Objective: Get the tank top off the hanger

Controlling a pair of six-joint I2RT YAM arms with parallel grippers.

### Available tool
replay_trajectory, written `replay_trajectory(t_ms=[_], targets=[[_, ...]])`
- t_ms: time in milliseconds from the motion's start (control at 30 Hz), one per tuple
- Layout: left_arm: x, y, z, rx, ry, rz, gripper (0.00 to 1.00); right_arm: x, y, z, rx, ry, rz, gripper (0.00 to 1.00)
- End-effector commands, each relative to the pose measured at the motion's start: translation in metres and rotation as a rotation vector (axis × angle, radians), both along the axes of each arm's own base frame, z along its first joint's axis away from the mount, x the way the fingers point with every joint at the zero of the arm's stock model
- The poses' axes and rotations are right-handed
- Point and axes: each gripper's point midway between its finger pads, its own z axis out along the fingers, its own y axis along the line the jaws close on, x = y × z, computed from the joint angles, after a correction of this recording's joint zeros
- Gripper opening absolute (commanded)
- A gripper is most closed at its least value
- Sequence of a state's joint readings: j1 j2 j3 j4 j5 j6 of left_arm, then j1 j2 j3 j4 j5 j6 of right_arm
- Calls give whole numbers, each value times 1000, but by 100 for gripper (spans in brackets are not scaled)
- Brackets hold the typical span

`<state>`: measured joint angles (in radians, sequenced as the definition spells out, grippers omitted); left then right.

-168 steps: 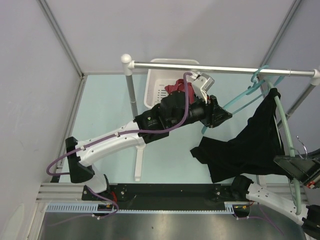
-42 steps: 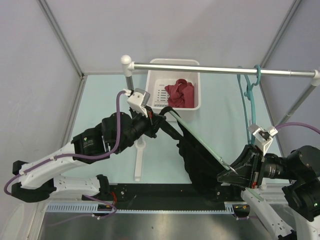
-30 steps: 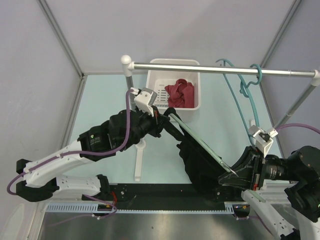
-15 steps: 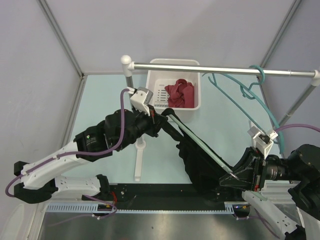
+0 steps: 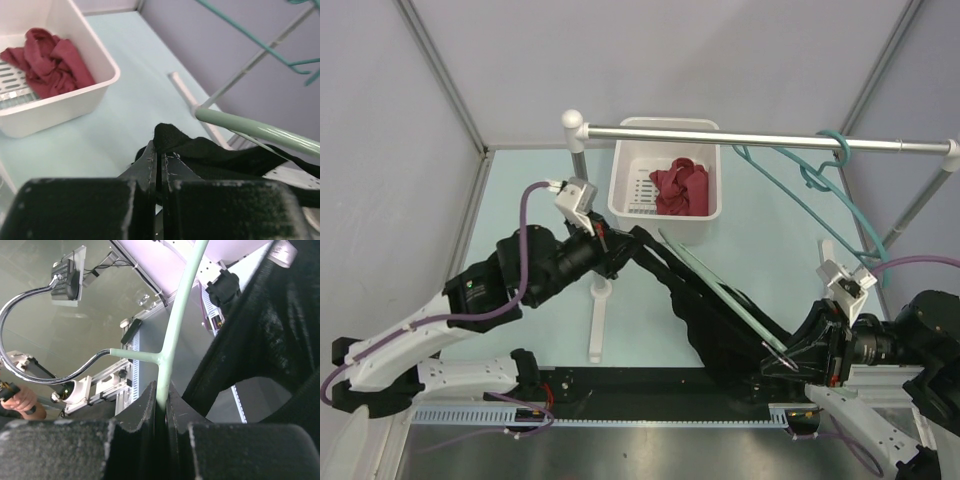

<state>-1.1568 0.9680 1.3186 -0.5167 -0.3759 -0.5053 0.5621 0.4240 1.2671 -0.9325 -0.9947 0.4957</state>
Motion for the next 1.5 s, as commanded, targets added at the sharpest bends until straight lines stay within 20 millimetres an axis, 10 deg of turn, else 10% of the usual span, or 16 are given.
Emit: replay_trajectory(t_ms=[0, 500, 633, 867, 1200, 1467], targets=[[31, 54, 34, -50, -142, 214, 0, -62, -31, 13, 51, -43, 162, 0], [29, 8, -27, 113, -52, 57, 5, 22, 12, 71, 177, 29, -81, 0], [30, 3, -20, 111, -79, 37, 15, 43, 16, 77, 204, 87, -176, 0], [4, -3, 13, 62, -115, -112, 75, 97, 19, 65, 164, 202, -412, 0], [-112, -36, 51, -293, -122, -684, 83, 160, 22, 66, 235, 363, -638, 0], [-113, -79, 54, -259, -158, -543, 91, 187, 14, 74, 313, 397, -766, 0]])
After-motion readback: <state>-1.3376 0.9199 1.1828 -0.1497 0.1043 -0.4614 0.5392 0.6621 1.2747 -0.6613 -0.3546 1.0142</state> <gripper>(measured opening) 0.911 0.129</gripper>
